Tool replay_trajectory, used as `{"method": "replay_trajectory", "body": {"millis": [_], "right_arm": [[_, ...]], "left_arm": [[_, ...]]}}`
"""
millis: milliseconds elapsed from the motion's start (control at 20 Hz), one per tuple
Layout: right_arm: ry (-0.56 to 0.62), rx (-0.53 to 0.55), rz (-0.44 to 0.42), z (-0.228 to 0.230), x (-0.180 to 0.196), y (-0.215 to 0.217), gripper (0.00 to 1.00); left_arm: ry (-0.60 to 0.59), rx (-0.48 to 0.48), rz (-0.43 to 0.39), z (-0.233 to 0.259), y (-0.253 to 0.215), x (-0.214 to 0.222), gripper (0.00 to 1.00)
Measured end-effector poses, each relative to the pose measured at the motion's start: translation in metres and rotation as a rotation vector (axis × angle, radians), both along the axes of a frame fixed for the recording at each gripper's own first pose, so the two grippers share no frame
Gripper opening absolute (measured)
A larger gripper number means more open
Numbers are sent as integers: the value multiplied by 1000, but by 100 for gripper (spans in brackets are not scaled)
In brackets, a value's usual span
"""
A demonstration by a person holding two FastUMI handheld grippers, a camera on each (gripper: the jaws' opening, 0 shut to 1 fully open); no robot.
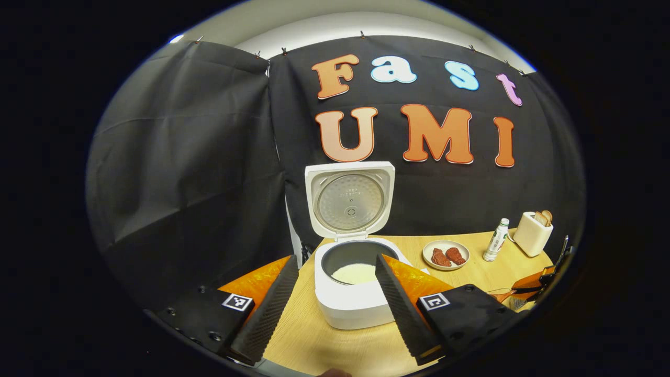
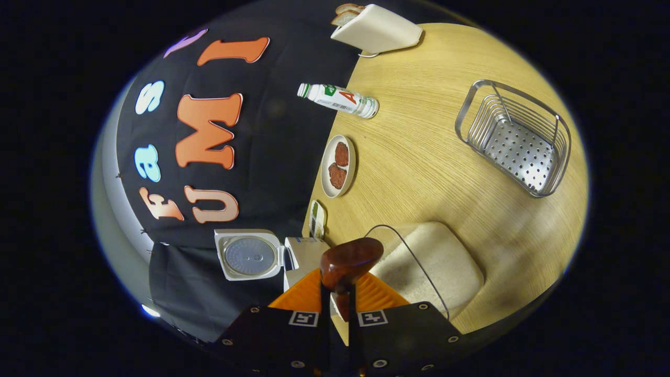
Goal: Close the left gripper, press the button to open the rice cooker; take a wooden spoon from the chopstick holder with the right hand, scoop a spoonful of rice and pour it into the rice cooker, then put the wooden spoon back into the chopstick holder.
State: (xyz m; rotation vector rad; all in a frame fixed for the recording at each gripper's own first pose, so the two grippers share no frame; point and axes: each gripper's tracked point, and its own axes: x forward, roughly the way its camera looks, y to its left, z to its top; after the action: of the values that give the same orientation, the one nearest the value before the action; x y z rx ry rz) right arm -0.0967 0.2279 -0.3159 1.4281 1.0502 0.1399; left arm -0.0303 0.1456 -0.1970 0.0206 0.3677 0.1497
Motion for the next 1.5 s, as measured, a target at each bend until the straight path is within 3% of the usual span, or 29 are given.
{"method": "replay_trajectory", "body": {"millis": [700, 900, 1300, 1500], "right_arm": [[-25, 219, -71, 74, 60, 30, 13], [-20, 275, -66, 94, 85, 67, 13], [9, 269, 5, 103, 126, 153, 13], [-14, 234, 46, 111, 147, 195, 13]], "left_arm": [[-35, -11, 59, 5, 24, -1, 99], [-59, 18, 103, 8, 48, -6, 99], [-71, 27, 220, 4, 102, -19, 99], [-50, 47, 211, -2, 113, -21, 100]]}}
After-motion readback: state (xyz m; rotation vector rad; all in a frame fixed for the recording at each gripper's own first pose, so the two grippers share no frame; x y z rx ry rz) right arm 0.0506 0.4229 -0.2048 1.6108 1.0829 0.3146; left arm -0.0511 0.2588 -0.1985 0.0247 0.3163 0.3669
